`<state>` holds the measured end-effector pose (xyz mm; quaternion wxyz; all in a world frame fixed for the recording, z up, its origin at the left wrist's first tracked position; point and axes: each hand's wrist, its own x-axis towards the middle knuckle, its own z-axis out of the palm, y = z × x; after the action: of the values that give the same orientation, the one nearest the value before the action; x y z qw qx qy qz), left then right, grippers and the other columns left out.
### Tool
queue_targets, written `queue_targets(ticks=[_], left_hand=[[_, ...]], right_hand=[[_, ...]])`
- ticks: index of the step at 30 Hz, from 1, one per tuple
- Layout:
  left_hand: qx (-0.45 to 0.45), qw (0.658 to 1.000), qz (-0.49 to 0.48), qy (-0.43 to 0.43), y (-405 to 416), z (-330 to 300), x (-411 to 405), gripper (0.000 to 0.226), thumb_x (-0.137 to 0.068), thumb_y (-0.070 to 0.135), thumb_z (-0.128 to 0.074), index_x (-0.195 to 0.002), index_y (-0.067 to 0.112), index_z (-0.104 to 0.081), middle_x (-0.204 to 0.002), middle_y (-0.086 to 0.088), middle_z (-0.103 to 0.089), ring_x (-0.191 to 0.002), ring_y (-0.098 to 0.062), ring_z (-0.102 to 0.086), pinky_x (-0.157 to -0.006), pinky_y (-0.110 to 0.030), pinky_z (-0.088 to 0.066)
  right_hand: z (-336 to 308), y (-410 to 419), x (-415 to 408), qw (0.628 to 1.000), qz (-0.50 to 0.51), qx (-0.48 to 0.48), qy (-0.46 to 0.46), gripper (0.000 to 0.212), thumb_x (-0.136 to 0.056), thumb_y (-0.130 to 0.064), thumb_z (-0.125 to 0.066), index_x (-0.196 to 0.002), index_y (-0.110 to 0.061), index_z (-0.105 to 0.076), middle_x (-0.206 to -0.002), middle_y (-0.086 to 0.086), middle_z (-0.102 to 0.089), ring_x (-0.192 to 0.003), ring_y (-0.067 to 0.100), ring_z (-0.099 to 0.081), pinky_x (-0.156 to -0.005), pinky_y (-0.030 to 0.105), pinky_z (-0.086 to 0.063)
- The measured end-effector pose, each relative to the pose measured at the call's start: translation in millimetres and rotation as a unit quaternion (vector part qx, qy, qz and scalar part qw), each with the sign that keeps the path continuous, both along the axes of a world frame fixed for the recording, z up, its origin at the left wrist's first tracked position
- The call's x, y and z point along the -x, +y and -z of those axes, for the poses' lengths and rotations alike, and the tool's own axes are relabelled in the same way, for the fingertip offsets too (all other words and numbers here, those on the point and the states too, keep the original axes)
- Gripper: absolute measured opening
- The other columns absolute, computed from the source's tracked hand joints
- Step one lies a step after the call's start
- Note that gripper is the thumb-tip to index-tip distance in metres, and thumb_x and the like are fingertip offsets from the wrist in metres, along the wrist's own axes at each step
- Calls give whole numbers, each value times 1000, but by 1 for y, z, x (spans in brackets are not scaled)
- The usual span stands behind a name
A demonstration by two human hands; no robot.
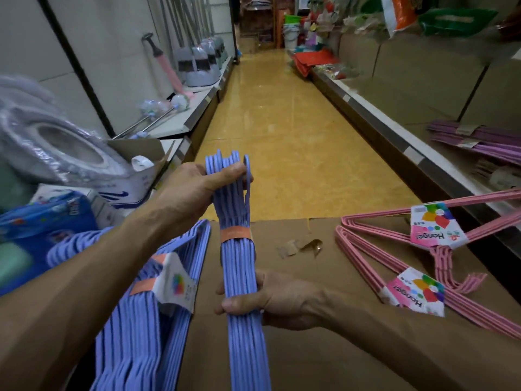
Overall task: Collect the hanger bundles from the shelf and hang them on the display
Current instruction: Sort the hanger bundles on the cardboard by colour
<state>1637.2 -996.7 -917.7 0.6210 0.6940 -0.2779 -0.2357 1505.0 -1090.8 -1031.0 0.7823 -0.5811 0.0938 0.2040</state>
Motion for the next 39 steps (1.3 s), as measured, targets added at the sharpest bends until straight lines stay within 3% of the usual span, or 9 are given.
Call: queue_targets(ticks=[3,8,14,18,25,30,34,37,39], left_hand=[[-73,995,-68,21,19,10,-17,59,-80,54,-70,-96,-3,-71,-97,-16,-75,-92,-27,-73,-94,-42,-55],[-382,878,-119,-262,52,26,-41,79,-86,79,-30,-58,7,-47,-64,-11,-53,-60,-24,-52,-55,-32,-34],[-486,763,-124,-409,82,53,-69,86,-87,80,-5,-106,21,-64,-112,-14,-67,-112,-35,-57,-99,-50,-37],[-463,785,-87,-402,91,63,-76,79,-88,74,0,-91,27,-64,-99,-5,-69,-104,-30,-60,-104,-55,-33],[-459,777,-140,-408,100,78,-82,70,-98,63,-7,-93,24,-65,-103,-9,-69,-105,-31,-60,-103,-52,-33],[-474,763,-130,-421,98,78,-84,66,-100,59,-11,-92,20,-64,-101,-12,-68,-104,-33,-60,-100,-51,-34],[-483,766,-118,-408,92,71,-84,61,-101,59,-17,-94,21,-65,-98,-10,-68,-99,-32,-61,-98,-50,-39],[-449,790,-118,-401,82,60,-78,49,-101,56,-30,-88,22,-63,-88,-6,-66,-89,-31,-62,-85,-45,-48],[-405,821,-117,-386,71,51,-72,44,-101,53,-37,-97,21,-67,-93,-6,-69,-92,-30,-64,-81,-41,-50]], right_hand=[[23,25,-13,999,21,34,4,19,-91,1,-67,-92,-17,-62,-86,-5,-64,-85,12,-63,-75,27,-56],[59,60,-32,997,65,49,7,21,-83,-5,-77,-81,-23,-67,-80,-7,-68,-83,16,-65,-83,35,-54],[88,90,-44,988,61,141,-13,16,-81,-20,-82,-80,-28,-69,-84,-10,-69,-89,16,-66,-91,39,-56],[101,107,-55,983,42,180,-3,24,-75,-41,-84,-92,-37,-66,-103,-8,-69,-108,24,-66,-97,43,-53],[111,118,-78,980,31,199,2,53,-86,-32,-76,-134,-21,-57,-130,0,-65,-120,25,-62,-92,30,-51],[113,115,-78,965,-16,262,-20,68,-75,-57,-78,-131,-29,-53,-124,-7,-65,-113,16,-63,-99,40,-53],[99,100,-76,951,-60,299,-57,58,-86,-46,-73,-135,-25,-50,-129,-4,-60,-117,16,-58,-95,28,-48],[90,85,-68,939,-52,336,-60,25,-88,-43,-72,-101,-30,-55,-93,-15,-58,-82,0,-55,-71,15,-45],[86,75,-60,930,-42,360,-60,30,-87,-45,-73,-96,-24,-54,-84,-12,-53,-76,4,-51,-69,20,-45]])
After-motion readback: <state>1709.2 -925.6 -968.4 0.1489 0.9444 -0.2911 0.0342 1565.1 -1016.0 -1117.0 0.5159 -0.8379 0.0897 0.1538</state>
